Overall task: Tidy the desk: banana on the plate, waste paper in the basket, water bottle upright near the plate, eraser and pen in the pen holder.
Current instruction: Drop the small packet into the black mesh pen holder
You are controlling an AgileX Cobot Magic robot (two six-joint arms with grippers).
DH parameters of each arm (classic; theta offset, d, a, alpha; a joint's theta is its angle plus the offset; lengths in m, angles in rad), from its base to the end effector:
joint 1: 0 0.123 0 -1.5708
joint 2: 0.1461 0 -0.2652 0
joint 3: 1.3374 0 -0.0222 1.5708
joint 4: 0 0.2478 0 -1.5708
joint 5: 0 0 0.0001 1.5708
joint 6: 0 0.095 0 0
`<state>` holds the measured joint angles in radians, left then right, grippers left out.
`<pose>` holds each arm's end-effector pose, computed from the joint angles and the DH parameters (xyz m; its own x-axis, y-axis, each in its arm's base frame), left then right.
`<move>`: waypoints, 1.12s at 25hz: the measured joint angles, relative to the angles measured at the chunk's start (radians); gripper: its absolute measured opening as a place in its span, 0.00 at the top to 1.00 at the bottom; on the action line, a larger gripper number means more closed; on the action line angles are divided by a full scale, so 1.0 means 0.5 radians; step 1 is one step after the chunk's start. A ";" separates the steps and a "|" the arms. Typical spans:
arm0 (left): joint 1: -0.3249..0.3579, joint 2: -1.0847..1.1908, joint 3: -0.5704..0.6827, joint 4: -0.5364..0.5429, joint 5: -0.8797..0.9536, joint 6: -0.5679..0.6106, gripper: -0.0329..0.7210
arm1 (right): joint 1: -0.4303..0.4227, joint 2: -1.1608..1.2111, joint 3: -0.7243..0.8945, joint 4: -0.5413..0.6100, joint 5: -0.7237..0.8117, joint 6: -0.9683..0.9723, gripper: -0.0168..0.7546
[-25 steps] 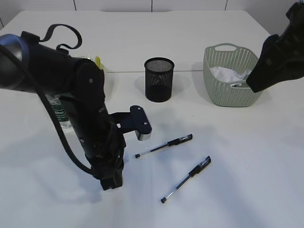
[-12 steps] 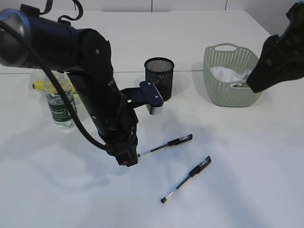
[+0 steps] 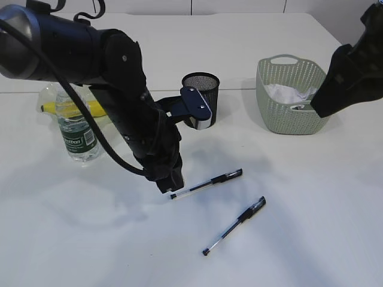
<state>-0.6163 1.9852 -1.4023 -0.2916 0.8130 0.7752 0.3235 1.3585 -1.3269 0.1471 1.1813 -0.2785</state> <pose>0.3112 -0.2448 0.1601 -0.3271 0.8802 -0.3439 0.9394 0.3424 -0.0171 0.2513 0.0979 0.3387 -0.7514 -0.4823 -0.4503 -0.5499 0.8349 0.0234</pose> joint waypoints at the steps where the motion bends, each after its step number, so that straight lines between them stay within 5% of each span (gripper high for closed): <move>1: 0.004 0.004 0.000 0.000 -0.025 0.000 0.69 | 0.000 0.000 0.000 0.003 0.000 0.000 0.52; 13: 0.195 0.012 0.000 -0.255 -0.408 0.000 0.69 | 0.000 0.000 0.000 0.060 0.000 0.033 0.52; 28: 0.199 0.012 0.000 -0.306 -1.001 0.001 0.69 | 0.000 0.000 0.000 0.072 0.019 0.083 0.52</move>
<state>-0.5168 1.9915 -1.4023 -0.4444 0.3127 0.7756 0.3235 1.3585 -1.3269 0.1833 1.1910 -0.2369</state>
